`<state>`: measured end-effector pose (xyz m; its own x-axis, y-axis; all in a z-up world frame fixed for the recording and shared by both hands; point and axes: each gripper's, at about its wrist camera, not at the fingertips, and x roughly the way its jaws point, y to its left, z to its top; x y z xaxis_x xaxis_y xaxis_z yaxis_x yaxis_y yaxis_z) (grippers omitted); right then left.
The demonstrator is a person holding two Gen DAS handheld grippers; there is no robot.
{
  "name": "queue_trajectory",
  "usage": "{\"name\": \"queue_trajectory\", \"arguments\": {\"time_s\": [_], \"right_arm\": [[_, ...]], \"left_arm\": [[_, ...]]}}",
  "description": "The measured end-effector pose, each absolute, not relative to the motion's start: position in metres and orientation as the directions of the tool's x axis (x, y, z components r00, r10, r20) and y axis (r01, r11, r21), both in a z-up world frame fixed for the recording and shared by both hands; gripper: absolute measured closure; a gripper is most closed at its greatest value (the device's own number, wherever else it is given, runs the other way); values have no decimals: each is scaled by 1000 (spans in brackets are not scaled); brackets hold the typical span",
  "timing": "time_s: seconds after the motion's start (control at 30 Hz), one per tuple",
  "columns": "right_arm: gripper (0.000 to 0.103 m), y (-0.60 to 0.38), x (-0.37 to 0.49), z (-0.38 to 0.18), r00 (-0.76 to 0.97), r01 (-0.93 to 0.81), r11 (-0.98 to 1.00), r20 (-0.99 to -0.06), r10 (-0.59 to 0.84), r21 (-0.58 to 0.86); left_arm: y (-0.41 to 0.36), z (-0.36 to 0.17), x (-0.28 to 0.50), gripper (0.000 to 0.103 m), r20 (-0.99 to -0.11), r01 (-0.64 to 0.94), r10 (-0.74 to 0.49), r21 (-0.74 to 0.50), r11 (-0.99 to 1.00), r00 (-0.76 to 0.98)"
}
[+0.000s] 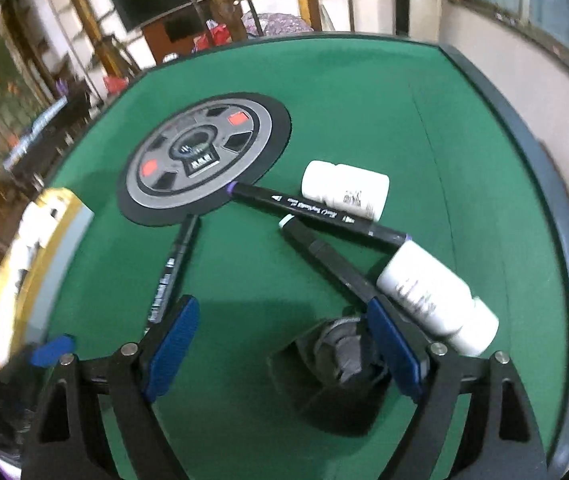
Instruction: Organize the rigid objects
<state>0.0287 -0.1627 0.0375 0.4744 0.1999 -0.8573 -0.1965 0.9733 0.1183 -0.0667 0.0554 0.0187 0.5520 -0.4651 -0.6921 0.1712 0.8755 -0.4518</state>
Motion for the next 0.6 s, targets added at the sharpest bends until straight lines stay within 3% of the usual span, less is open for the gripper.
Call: {"name": "queue_trajectory", "arguments": {"time_s": [0.2, 0.27, 0.3, 0.33, 0.4, 0.5, 0.6], "right_arm": [[46, -155, 42, 25, 484, -254, 963, -874, 44, -92], [61, -153, 45, 23, 496, -258, 957, -868, 11, -136], [73, -153, 45, 25, 505, -252, 954, -863, -12, -161], [97, -153, 45, 26, 508, -253, 954, -862, -8, -158], [103, -155, 42, 27, 463, -282, 958, -883, 79, -62], [103, -151, 35, 21, 463, -296, 952, -884, 69, -80], [103, -162, 33, 20, 457, -272, 962, -879, 137, 9]], "left_arm": [[55, 18, -66, 2, -694, 174, -463, -447, 877, 551], [54, 18, -66, 2, -703, 178, -455, -433, 884, 546], [52, 19, -66, 3, -714, 179, -445, -420, 890, 540], [49, 20, -65, 5, -726, 178, -431, -403, 898, 536], [43, 21, -60, 28, -734, 193, -438, -398, 897, 519], [32, 23, -48, 28, -748, 189, -428, -387, 902, 508], [18, 30, -37, 28, -748, 199, -422, -374, 906, 513]]}}
